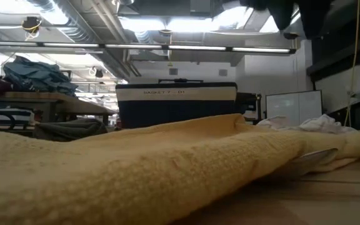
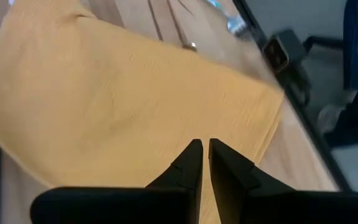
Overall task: Fold towel
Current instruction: Fold the yellow towel
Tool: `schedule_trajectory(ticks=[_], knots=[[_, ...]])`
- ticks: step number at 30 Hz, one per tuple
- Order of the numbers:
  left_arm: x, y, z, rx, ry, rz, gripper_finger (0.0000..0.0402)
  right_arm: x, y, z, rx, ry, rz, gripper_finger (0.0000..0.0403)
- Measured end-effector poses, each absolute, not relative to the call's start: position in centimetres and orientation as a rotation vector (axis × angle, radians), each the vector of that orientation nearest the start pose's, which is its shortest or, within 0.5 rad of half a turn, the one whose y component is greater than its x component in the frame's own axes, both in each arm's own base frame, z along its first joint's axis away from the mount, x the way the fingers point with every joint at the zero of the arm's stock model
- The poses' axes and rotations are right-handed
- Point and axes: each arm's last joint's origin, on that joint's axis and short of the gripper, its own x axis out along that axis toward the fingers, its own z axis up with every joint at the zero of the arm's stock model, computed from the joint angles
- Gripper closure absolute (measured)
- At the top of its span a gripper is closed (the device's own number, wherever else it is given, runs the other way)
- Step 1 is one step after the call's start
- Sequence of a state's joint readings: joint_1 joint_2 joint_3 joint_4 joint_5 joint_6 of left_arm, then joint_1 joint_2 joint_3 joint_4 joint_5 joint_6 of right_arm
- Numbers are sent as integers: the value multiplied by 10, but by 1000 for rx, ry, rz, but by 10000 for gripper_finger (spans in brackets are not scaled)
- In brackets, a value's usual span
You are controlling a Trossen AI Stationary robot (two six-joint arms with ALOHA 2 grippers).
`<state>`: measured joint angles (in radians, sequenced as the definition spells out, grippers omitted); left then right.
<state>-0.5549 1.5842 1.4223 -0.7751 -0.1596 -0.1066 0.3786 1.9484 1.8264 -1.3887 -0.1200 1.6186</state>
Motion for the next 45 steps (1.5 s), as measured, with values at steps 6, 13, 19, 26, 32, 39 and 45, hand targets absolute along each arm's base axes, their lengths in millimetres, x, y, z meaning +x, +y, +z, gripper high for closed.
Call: schedule_trajectory(ticks=[6, 13, 19, 26, 32, 39, 45], knots=[[274, -165, 303, 360, 1015, -347, 368, 364, 181, 289, 1177, 1216, -577, 224], [268, -171, 286, 559, 1079, -457, 294, 382, 226, 273, 1114, 1120, -265, 224], [271, -179, 268, 832, 1103, -630, 244, 395, 262, 227, 857, 1136, -37, 223], [280, -184, 236, 984, 1215, -734, 232, 401, 272, 186, 781, 1208, -17, 224], [289, -191, 208, 996, 1293, -745, 231, 403, 271, 184, 665, 1162, 10, 224], [293, -194, 186, 1001, 1374, -765, 231, 404, 272, 179, 546, 1156, 76, 224], [293, -195, 182, 948, 1412, -765, 231, 405, 271, 179, 400, 1130, 166, 224]])
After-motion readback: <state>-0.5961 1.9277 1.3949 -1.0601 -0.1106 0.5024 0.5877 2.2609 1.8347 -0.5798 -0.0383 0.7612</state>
